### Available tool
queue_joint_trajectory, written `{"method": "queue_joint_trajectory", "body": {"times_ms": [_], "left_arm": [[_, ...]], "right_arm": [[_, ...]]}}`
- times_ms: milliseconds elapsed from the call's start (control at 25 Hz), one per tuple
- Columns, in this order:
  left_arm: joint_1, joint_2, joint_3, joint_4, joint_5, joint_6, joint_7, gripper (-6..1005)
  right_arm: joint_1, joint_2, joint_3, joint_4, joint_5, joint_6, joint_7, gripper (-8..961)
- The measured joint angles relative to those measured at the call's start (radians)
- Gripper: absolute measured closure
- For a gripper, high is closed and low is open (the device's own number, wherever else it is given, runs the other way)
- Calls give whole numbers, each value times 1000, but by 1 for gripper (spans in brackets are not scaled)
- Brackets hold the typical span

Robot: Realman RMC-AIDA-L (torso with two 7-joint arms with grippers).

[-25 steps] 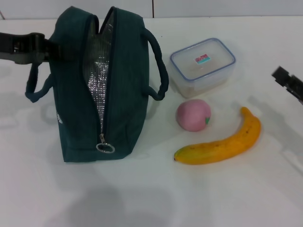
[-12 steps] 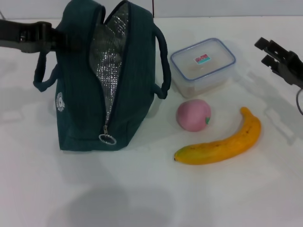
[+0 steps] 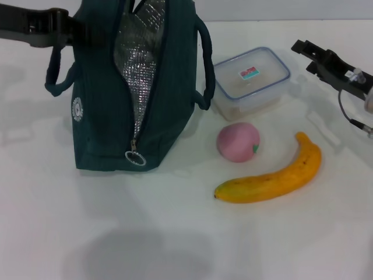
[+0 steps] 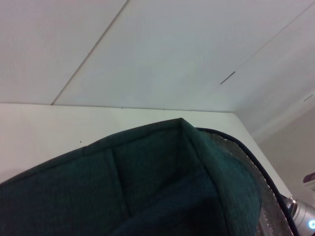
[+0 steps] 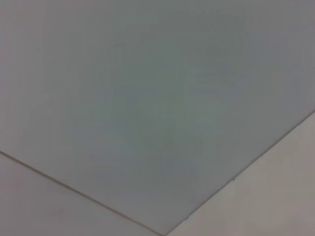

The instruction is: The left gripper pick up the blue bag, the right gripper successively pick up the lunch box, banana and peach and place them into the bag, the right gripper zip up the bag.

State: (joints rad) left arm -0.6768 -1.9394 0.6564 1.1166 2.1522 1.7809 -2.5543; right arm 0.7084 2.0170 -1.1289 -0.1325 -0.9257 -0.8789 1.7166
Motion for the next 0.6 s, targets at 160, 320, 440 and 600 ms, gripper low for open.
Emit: {"method": "queue_joint_trajectory", "body": {"times_ms": [160, 320, 440, 600], "left_arm": [[-14, 1, 0, -4, 0, -8, 0, 963], [-28, 4, 0, -23, 0, -11, 4, 963], [-29, 5, 0, -26, 0, -13, 5, 963], [-29, 7, 0, -29, 0, -21, 8, 963]], "right_arm": [[22, 7, -4, 1, 0, 53, -2, 149], [44, 12, -16, 8, 1, 84, -5, 150], [77, 12, -23, 35, 7, 92, -8, 151], [102, 13, -23, 51, 8, 90, -9, 152]]}}
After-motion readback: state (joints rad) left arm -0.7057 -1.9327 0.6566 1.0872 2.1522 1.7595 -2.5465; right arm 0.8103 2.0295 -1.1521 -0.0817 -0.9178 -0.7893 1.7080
